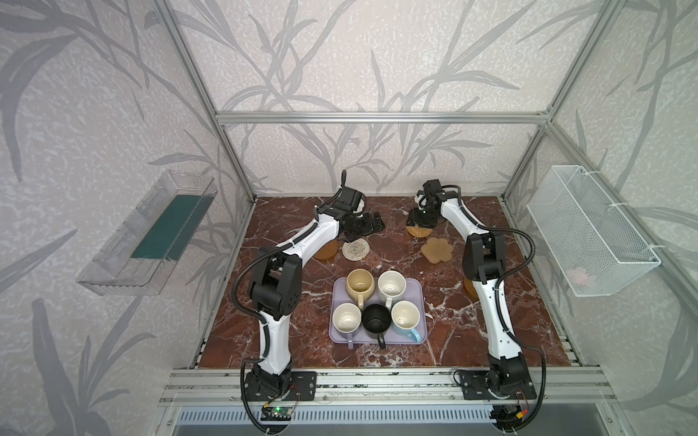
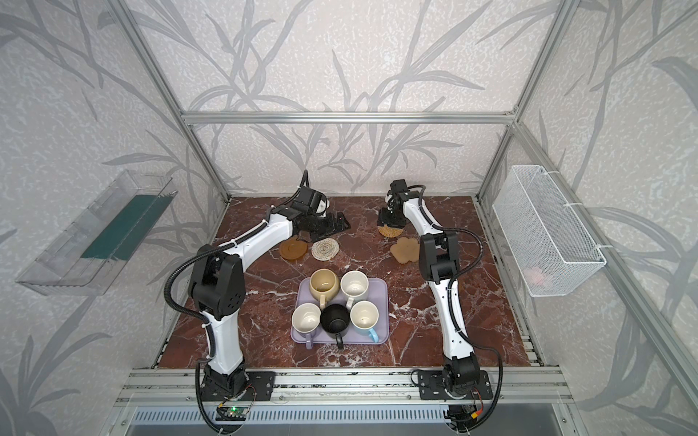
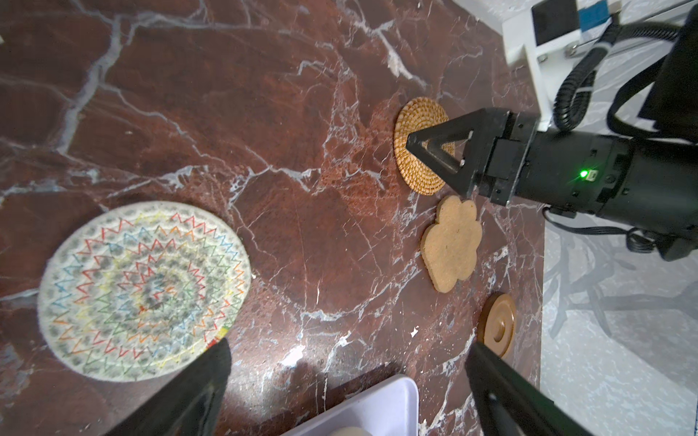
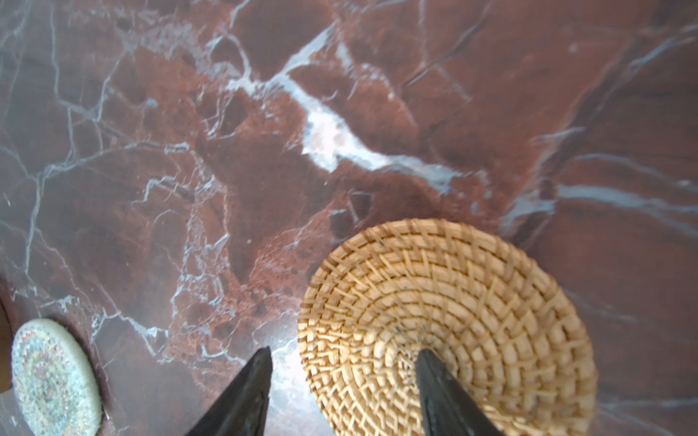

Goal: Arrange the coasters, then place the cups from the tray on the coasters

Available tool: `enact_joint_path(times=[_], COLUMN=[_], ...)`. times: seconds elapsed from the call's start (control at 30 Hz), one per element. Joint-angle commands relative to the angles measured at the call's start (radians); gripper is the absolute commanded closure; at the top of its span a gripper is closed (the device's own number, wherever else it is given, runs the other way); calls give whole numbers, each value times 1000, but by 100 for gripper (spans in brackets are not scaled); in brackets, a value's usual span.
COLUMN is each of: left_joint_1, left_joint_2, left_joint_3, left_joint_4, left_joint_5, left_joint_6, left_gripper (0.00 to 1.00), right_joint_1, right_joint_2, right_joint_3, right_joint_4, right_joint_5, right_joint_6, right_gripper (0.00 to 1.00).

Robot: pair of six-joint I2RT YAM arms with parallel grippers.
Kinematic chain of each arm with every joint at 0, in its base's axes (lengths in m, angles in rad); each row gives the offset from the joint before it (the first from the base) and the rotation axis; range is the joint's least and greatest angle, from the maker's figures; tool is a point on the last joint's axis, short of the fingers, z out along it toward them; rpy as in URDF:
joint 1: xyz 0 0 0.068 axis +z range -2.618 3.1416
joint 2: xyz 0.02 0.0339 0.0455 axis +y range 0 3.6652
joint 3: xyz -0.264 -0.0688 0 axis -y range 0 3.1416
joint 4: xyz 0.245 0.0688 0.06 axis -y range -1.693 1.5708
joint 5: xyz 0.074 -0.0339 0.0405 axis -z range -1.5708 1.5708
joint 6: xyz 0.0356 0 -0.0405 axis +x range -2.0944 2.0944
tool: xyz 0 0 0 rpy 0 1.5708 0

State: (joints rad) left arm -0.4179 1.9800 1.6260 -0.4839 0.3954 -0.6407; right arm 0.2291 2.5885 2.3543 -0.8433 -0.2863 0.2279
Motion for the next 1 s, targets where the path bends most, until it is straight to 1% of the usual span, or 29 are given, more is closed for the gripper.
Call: enact_joint_path(times=[0.0, 0.23, 0.3, 0.37, 0.7, 0.97], left_joint_1=[-2, 12, 8, 11, 21, 23], left_joint_2=[-56, -100, -123, -139, -197, -215], left_joint_3=[-31, -88, -91, -101, -180, -210], left_joint_4=[22, 36, -1, -19, -10, 14], left_joint_5=[0, -21, -98, -132, -132, -119], left_joint_6=[-17, -22, -12, -5, -3, -23], left_gripper=[1, 1, 1, 1, 1, 1], right_joint_1=[37, 105, 126, 149, 230, 255], right_joint_2=[45, 44, 38, 28, -69, -139], right_joint_3=[11, 31, 25, 14, -151, -292], right_joint_4=[-94, -145, -158, -164, -124, -12], right_joint_5=[-46, -69, -69, -67, -27, -62], right_joint_6=[-30, -62, -64, -72, -67, -31], right_gripper=[40, 42, 43, 44, 45, 48])
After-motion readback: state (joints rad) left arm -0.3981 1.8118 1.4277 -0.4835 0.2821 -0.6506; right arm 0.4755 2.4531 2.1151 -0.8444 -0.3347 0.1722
